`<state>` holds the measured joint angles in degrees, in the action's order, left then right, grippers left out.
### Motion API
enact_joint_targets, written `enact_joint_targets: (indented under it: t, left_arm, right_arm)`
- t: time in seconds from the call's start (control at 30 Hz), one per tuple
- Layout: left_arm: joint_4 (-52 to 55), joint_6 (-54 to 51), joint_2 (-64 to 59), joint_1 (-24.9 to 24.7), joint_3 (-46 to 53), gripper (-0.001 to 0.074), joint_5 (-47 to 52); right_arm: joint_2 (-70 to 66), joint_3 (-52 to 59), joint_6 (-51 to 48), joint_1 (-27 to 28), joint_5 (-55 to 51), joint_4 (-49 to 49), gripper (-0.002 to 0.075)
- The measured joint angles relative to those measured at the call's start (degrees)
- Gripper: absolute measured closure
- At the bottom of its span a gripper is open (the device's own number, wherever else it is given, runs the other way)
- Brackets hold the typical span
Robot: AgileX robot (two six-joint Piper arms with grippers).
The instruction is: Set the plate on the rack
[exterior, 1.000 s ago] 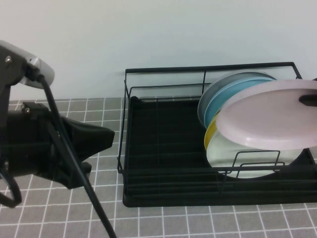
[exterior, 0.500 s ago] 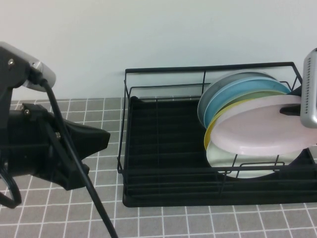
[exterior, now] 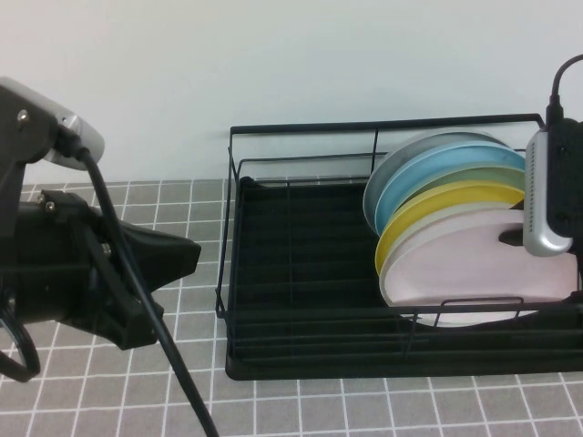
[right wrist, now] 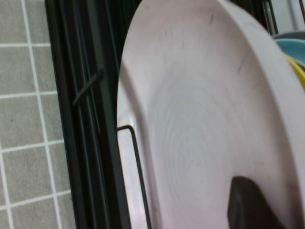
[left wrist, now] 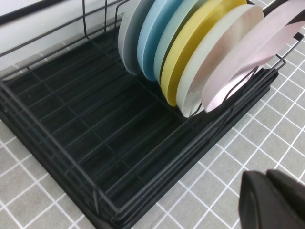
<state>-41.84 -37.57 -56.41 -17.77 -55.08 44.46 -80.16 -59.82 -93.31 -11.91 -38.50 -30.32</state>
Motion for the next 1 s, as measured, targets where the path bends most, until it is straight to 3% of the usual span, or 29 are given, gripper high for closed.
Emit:
enact_joint_targets:
  t: [0.07, 0.3, 0.67, 0.77, 0.83, 0.93, 1.0]
  left_arm:
    - [0.05, 0.0, 0.0, 0.0, 0.0, 0.0736, 0.0]
    - [0.29, 0.0, 0.0, 0.0, 0.0, 0.0736, 0.05]
    - [0.94, 0.0, 0.0, 0.0, 0.0, 0.0736, 1.44]
    - [0.94, 0.0, 0.0, 0.0, 0.0, 0.0736, 2.24]
    - [0.94, 0.0, 0.0, 0.0, 0.0, 0.0736, 2.97]
    - [0.94, -0.13, 0.0, 0.0, 0.0, 0.0736, 4.11]
    - [0.94, -0.77, 0.46, 0.0, 0.0, 0.0736, 5.33]
  right_arm:
    - [0.0, 0.0, 0.14, 0.0, 0.12, 0.0, 0.0578]
    - [0.0, 0.0, 1.34, 0.0, 1.19, 0.0, 0.037]
    - [7.98, 0.0, 6.23, 0.0, 1.19, -2.83, 0.0356]
    - [13.75, 0.0, 15.62, 0.0, 1.19, -2.83, 0.0391]
    - [17.51, 0.0, 21.17, 0.0, 1.08, -2.56, 0.0465]
    - [23.22, 0.0, 26.3, 0.0, -0.55, -2.01, 0.0639]
    - [27.19, 0.0, 29.56, 0.0, -2.68, -2.01, 0.0687]
